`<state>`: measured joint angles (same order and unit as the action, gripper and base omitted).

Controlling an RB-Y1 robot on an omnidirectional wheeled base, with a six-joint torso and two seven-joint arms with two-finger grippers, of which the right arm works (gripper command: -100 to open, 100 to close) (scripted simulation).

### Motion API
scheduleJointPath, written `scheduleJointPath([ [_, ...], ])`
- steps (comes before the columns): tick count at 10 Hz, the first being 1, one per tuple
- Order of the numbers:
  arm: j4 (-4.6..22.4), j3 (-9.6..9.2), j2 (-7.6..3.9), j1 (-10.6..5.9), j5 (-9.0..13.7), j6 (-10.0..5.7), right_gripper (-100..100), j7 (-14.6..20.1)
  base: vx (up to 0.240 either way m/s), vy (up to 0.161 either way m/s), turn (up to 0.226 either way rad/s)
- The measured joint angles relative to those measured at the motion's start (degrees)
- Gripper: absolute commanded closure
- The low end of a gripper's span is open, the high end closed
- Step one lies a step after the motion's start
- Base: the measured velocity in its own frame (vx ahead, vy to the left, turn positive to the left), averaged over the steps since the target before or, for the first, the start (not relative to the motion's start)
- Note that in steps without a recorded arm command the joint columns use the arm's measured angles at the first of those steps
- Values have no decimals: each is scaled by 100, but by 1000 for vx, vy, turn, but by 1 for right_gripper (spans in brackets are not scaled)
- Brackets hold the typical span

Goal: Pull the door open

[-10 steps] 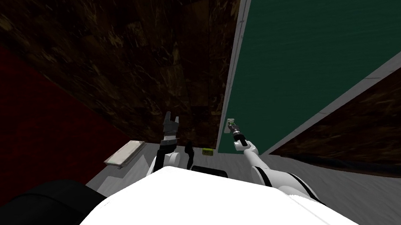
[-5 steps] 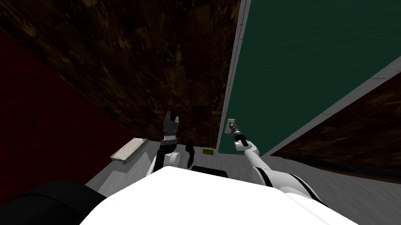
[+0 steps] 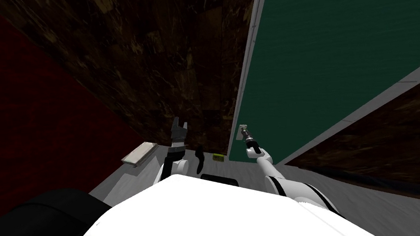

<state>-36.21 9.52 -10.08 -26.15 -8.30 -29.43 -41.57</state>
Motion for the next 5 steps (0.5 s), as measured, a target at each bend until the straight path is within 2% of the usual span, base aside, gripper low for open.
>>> scheduleJointPath([
  [5,30,-11,-41,4,205,0,100,665,-35,-20,65],
])
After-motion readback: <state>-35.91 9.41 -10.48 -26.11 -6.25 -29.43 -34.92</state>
